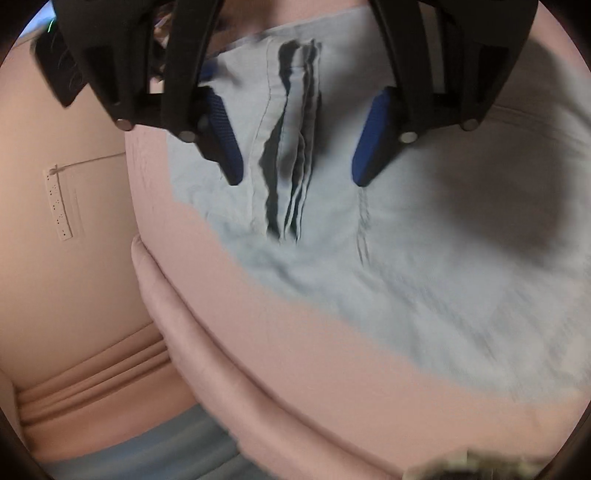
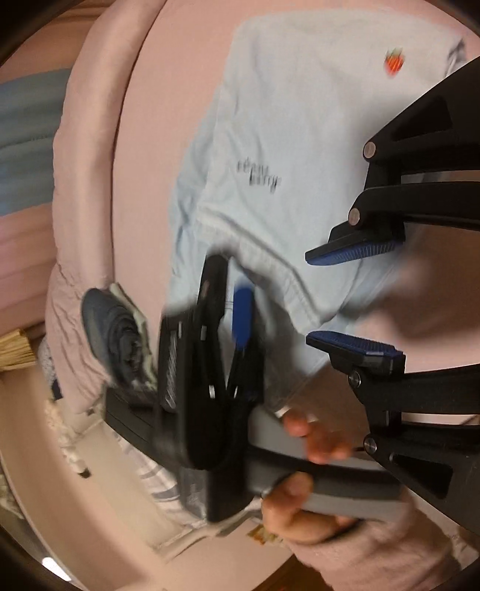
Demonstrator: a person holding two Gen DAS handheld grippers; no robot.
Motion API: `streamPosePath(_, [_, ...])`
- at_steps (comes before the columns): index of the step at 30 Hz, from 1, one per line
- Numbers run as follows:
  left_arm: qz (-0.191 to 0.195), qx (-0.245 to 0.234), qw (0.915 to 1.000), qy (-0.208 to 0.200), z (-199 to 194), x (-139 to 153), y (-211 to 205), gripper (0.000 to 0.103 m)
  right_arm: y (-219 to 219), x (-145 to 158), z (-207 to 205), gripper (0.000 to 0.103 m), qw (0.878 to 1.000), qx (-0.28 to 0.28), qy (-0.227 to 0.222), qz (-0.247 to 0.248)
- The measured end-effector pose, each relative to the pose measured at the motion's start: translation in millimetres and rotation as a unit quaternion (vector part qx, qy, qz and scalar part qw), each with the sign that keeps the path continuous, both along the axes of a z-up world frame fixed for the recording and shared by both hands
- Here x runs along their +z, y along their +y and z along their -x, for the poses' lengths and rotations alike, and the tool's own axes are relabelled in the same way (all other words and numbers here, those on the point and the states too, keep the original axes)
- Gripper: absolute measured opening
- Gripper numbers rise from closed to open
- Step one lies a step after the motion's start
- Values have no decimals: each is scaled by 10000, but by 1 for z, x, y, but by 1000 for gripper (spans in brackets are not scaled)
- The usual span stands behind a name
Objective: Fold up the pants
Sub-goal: 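Fold the hem end toward the waistband with the right tool, then release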
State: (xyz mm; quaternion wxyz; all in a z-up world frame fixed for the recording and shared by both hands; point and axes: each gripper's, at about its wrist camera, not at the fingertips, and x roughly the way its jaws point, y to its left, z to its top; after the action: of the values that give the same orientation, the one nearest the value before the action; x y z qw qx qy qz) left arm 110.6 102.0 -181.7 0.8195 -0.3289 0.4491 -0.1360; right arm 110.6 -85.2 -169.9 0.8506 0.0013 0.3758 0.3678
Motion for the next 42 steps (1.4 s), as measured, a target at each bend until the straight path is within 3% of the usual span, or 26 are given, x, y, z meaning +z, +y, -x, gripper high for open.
streamPosePath(4, [-180, -210, 9988, -409, 11, 24, -10, 62, -67, 19, 0, 43, 9986, -451, -109, -246])
streamPosePath(8, [5, -928, 9931, -721, 21, 31, -45, 62, -110, 14, -24, 42, 9894, -1413, -74, 323])
streamPosePath(10, [33, -1289, 9893, -689, 19, 22, -78, 61, -115, 8, -35, 38, 9870, -1564, 41, 364])
streamPosePath(12, [-146, -1443, 9880, -530, 20, 6, -88, 60, -117, -14, -51, 36, 9800, -1771, 369, 830])
streamPosePath(13, [-319, -1427, 9885, -375, 21, -5, -90, 59, -118, -24, -56, 36, 9783, -1766, 559, 924])
streamPosePath(14, [-588, -1347, 9891, -104, 19, -22, -91, 49, -117, -34, -60, 36, 9776, -1730, 665, 994])
streamPosePath(15, [-647, -1288, 9896, 14, 12, -32, -92, 31, -116, -32, -58, 35, 9784, -1695, 511, 1063])
streamPosePath(16, [-645, -1196, 9906, -117, 20, -35, -82, 26, -112, -27, -58, 36, 9769, -1645, 510, 1265])
streamPosePath(19, [-309, -1063, 9938, -97, 36, -38, -51, 26, -107, -13, -58, 36, 9744, -1625, 563, 1446])
streamPosePath(24, [-196, -958, 9950, -185, 51, -42, -33, 26, -66, 14, -47, 35, 9955, -596, 252, 692])
streamPosePath(27, [-156, -905, 9956, -198, 49, -34, -47, 26, -20, 4, -64, 14, 9956, -85, 239, 907])
streamPosePath(29, [-40, -911, 9956, -214, 56, -39, -41, 26, 7, -6, -75, 10, 9928, 208, 278, 1147])
streamPosePath(34, [21, -907, 9955, -263, 63, -44, -33, 25, 45, -14, -98, 6, 9879, 251, 291, 1501])
streamPosePath(39, [105, -906, 9955, -244, 69, -47, -25, 25, 43, -9, -117, 0, 9898, 208, 654, 1245])
streamPosePath(42, [141, -898, 9956, -215, 64, -51, -25, 25, 26, 2, -117, 0, 9944, -7, 796, 692])
